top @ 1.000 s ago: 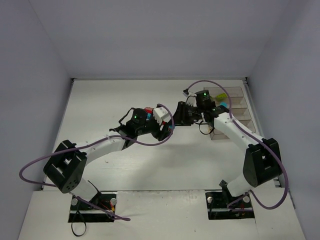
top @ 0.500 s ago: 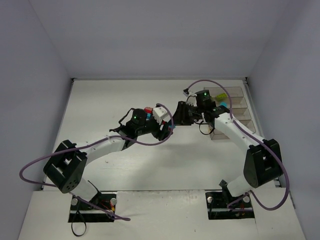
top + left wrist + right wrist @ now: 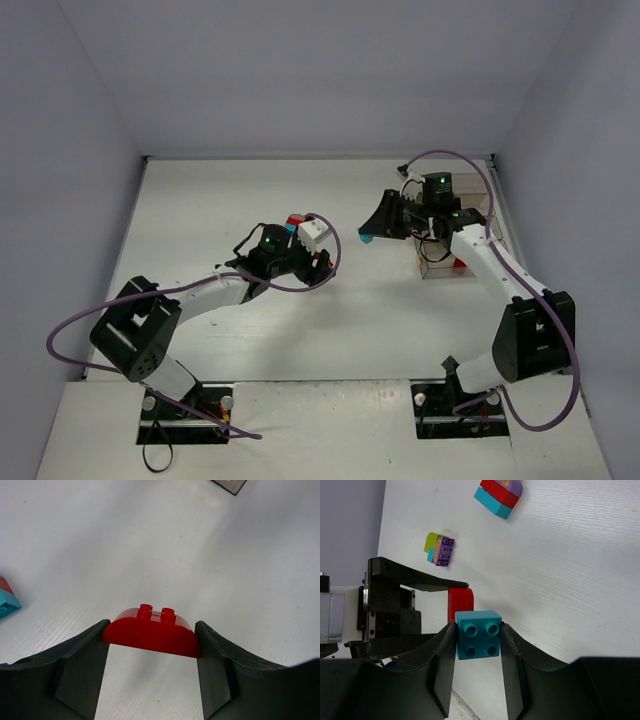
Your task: Sort the legos into containers by color
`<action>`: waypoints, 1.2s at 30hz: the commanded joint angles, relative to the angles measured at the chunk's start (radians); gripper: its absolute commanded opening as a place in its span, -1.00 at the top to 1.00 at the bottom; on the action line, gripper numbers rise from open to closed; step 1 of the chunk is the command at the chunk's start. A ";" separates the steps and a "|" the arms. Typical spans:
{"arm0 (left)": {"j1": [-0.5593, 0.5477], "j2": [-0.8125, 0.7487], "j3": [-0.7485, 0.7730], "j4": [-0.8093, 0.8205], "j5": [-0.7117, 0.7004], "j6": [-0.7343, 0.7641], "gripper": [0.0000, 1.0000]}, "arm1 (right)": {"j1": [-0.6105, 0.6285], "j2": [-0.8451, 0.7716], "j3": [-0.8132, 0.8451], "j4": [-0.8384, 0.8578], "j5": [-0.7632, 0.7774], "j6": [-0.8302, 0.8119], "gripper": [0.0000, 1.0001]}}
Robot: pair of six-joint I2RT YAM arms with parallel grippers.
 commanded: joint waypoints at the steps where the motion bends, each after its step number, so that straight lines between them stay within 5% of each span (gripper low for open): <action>1: 0.002 -0.021 0.029 0.044 0.003 -0.008 0.65 | -0.007 -0.072 0.002 0.027 0.058 -0.023 1.00; 10: 0.002 -0.092 0.048 -0.006 -0.012 -0.009 0.64 | -0.124 -0.086 -0.039 0.009 0.796 0.142 1.00; 14: 0.002 -0.147 0.022 -0.040 -0.023 -0.004 0.64 | -0.167 -0.008 0.008 0.009 0.926 0.194 1.00; 29: -0.009 -0.283 -0.051 -0.089 -0.009 0.008 0.60 | -0.216 0.357 0.319 0.012 0.920 0.172 0.89; 33: -0.009 -0.294 -0.051 -0.091 -0.003 0.019 0.58 | -0.214 0.417 0.363 0.012 0.876 0.171 0.78; 36: -0.011 -0.297 -0.051 -0.095 0.000 0.032 0.56 | -0.214 0.443 0.370 0.010 0.868 0.171 0.45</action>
